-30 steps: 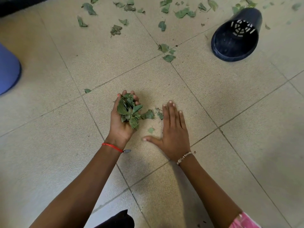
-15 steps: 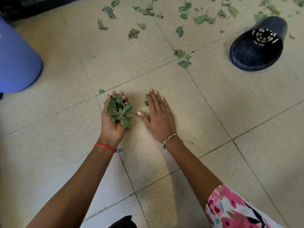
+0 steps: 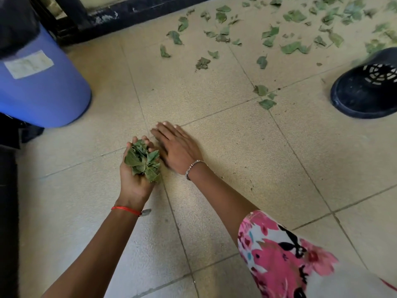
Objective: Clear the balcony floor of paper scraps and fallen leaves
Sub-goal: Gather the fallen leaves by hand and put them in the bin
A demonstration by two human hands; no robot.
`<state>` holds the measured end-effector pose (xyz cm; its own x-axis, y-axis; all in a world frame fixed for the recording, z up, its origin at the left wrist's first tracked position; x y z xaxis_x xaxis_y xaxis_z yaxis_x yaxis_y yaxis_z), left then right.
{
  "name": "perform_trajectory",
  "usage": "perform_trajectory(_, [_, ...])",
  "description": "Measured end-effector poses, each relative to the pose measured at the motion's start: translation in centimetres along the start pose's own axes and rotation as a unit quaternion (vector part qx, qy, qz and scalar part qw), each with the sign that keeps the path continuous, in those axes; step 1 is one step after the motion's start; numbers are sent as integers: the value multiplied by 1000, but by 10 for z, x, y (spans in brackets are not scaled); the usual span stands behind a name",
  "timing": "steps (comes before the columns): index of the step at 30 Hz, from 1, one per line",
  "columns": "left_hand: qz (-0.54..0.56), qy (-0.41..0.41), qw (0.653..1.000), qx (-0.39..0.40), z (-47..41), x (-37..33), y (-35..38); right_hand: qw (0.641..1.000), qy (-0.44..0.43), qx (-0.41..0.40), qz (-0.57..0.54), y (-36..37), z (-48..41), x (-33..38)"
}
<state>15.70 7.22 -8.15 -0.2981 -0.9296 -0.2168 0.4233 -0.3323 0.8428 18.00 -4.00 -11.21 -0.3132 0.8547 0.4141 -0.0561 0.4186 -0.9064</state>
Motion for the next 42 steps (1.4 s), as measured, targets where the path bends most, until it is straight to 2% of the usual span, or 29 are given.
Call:
perform_trajectory(4, [-5, -13, 1000, -13, 6, 2, -5, 997, -28, -22, -70, -2, 13, -1])
perform_trajectory(7, [-22, -41, 999, -5, 11, 11, -10, 993, -10, -89, -83, -8, 46, -11])
perform_trajectory(10, [-23, -65, 998, -2, 14, 21, -12, 981, 43, -153, -114, -17, 82, -30])
perform_trajectory(13, [-34, -81, 996, 4, 15, 31, -12, 937, 138, -221, -235, -36, 114, -47])
perform_trajectory(14, [-38, -87, 995, 3, 15, 35, -12, 927, 164, -214, -262, -41, 122, -51])
perform_trajectory(15, [-41, -92, 995, 3, 15, 39, -11, 932, 179, -179, -261, -42, 129, -54])
perform_trajectory(16, [-44, -95, 995, 5, 15, 42, -11, 950, 175, -127, -224, -41, 133, -54])
perform_trajectory(18, [-50, -98, 994, 8, 14, 46, -9, 989, 118, -51, -70, -34, 134, -55])
perform_trajectory(20, [-56, -100, 993, 7, 13, 49, -9, 996, 84, -22, -3, -30, 127, -54])
perform_trajectory(24, [-65, -97, 993, -9, 14, 55, -9, 998, 1, -52, 20, -27, 117, -53])
perform_trajectory(26, [-68, -102, 992, -8, 14, 58, -8, 997, -44, -63, -24, -25, 119, -55])
perform_trajectory(30, [-68, -108, 992, -4, 12, 60, -6, 989, -51, -76, -118, -25, 126, -60])
perform_trajectory(34, [-91, -103, 991, 2, 14, 59, -4, 986, -46, -135, -86, -27, 132, -50])
perform_trajectory(37, [-83, -108, 991, 0, 16, 60, -3, 981, -12, -173, -83, -26, 132, -47])
perform_trajectory(39, [-78, -109, 991, -3, 17, 64, -3, 962, 52, -215, -156, -30, 127, -51])
perform_trajectory(42, [-69, -104, 992, -8, 22, 73, -3, 877, 230, -239, -348, -44, 123, -59])
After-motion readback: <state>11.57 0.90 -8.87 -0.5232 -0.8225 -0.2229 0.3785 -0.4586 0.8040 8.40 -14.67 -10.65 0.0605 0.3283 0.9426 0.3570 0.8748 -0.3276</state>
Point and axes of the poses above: each hand's wrist, its own z-axis away from the middle knuckle, its own y-axis out of the palm, x = y × z, the point moved 1 cm from there along -z, towards the middle knuckle, and after that the axes turned 1 degree about -x, right-handed, at the moved point
